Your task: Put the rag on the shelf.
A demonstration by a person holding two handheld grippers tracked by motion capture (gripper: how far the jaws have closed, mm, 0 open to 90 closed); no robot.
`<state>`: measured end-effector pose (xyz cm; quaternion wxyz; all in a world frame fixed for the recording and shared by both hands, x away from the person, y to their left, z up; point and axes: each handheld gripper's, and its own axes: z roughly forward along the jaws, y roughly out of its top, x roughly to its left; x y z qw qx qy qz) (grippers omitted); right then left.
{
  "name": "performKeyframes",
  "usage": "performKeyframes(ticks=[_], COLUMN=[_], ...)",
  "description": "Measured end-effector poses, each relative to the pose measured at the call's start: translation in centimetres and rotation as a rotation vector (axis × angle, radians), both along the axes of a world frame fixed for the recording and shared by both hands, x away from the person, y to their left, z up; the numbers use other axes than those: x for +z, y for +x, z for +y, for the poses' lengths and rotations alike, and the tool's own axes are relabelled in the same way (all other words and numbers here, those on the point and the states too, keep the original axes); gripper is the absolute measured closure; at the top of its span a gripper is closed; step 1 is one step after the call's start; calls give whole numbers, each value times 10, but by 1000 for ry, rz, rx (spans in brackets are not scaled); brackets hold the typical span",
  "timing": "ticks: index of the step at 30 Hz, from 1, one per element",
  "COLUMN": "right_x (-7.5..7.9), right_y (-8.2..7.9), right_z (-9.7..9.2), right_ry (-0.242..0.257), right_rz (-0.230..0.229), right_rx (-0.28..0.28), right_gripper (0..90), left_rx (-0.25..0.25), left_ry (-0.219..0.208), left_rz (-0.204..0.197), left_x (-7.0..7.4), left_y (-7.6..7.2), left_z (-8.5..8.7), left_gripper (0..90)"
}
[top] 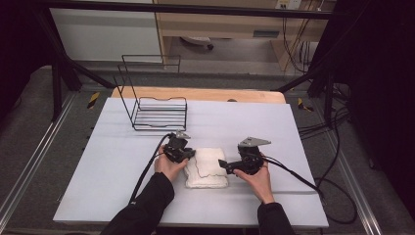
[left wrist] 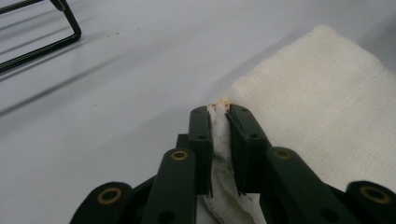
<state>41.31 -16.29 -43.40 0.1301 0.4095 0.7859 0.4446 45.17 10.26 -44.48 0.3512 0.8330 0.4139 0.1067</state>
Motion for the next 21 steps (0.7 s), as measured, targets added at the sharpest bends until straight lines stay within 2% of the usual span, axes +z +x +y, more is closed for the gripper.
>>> performKeyframes(ticks=[4,5,6,9,11,13,17,21], right_x=[-3,-5,-6,-10,-13,-16,-21,-22], right_y=[11,17,20,28,32,36,39,38], right_z=[4,6,8,11,13,14,15,16], right_ry=[-14,-11,-2,32,1,2,-16,-10], right_rz=[18,26,14,28,27,52,69,90], right_rx=[-21,-24,-28,-46,-47,-41,-30,-20], right_gripper=[29,80,106,171,239,285,371,446], left_rx=[-4,-2,-2,-2,-1,-1,-1,0], left_ry=[11,11,11,14,9,8,9,11], left_rz=[-9,-12,-12,-17,-11,-11,-11,-12], left_x=[0,0,0,0,0,0,0,0], left_y=[-1,-1,-1,-1,-1,-1,-1,-1], left_z=[-1,-1,-1,-2,-1,-1,-1,-2], left_gripper=[793,794,794,795,795,795,796,796])
